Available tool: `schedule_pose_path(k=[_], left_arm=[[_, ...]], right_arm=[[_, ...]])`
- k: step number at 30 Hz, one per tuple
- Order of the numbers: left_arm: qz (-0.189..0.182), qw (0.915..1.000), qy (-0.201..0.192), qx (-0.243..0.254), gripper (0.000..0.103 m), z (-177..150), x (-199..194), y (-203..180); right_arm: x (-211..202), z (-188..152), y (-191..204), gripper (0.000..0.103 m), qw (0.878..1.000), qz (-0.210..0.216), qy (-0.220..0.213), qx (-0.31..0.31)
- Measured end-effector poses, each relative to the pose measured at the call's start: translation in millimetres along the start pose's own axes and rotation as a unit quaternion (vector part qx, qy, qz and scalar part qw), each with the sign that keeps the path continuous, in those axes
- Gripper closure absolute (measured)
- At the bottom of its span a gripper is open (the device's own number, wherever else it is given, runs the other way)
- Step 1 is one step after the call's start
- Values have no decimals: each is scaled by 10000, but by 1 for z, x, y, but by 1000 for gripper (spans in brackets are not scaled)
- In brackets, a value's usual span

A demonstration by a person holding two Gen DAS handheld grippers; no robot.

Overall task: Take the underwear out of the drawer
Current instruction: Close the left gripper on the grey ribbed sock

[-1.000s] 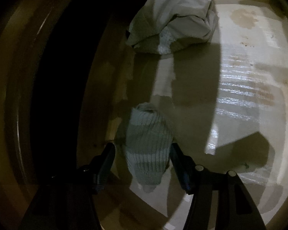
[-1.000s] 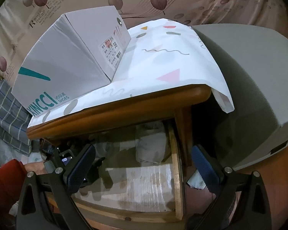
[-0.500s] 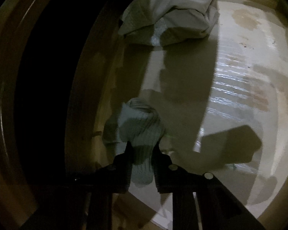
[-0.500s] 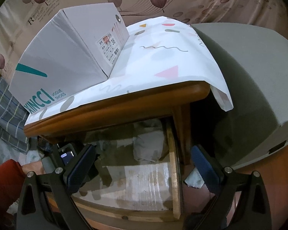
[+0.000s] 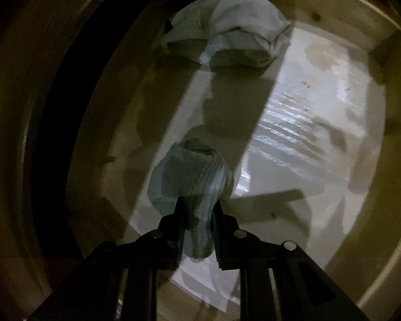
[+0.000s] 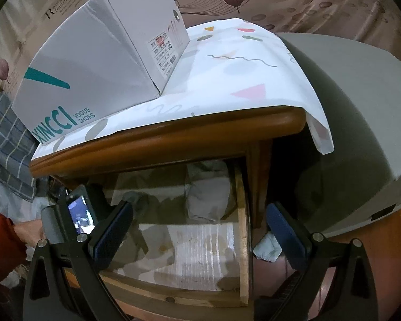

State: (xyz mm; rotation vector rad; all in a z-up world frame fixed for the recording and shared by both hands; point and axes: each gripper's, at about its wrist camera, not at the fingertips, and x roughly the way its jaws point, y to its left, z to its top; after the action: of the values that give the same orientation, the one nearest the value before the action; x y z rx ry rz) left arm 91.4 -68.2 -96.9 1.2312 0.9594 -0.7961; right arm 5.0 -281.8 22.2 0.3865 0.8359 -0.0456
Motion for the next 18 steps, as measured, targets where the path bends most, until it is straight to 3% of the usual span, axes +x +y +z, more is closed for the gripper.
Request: schedule_pose_path(k=[7, 18], left_arm=[[-290, 9992, 16, -263, 85, -7, -14, 9], [-179, 9962, 51, -853, 85, -13, -49, -14]], right_arm=[[2, 1, -2, 4, 10000, -29, 46, 56], [5, -1, -3, 4, 9999, -50, 122, 84]])
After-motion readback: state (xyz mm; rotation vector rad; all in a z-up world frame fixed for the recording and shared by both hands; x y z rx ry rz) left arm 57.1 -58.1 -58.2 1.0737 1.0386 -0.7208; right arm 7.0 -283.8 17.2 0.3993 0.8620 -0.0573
